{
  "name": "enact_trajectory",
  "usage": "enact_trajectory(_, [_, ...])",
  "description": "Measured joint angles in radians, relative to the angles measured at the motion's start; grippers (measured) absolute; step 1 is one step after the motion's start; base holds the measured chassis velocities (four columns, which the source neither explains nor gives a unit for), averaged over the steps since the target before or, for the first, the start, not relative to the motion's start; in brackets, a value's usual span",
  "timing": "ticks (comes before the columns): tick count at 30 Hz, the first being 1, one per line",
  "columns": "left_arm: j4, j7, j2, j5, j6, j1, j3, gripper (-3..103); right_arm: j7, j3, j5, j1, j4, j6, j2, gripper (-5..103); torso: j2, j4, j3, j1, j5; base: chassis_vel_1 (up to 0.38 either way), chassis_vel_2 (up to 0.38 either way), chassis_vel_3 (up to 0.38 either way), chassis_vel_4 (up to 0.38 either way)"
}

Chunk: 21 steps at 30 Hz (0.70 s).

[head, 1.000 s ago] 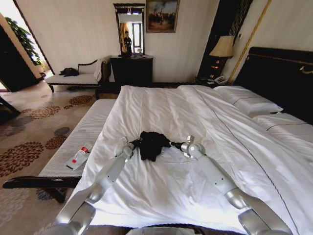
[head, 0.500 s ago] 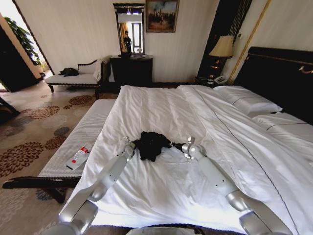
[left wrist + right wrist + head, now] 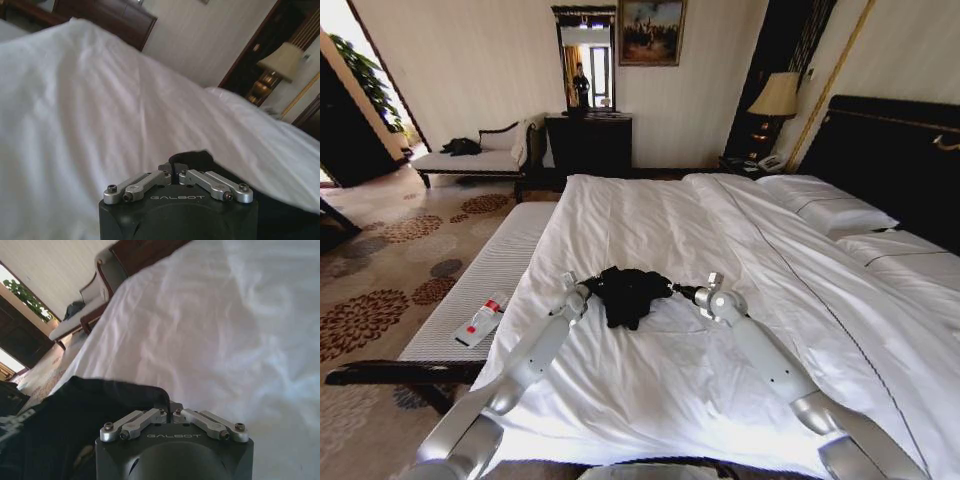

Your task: Fold the clothes on the bed.

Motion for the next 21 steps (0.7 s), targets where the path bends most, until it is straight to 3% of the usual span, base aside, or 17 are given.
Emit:
enact_trajectory(11, [-0.283,-0.109,0.111,-0.086,0.028,-0.090,0.028,2,0.071,0.035,0.091,0.053,0.203,0.006,-0.095,1,0.000,-0.0003,0.000,0.000,0.0001,0.000,0.000,0.000,0.000])
enact_trajectory(21, [-0.381,-0.147,0.181,-0.153,0.044,-0.173,0.038,2,0.131,0.020,0.189,0.160,0.293,0.002,-0.164,1,0.000,0.0000,0.000,0.000,0.0002,0.000,0.000,0.000,0.000])
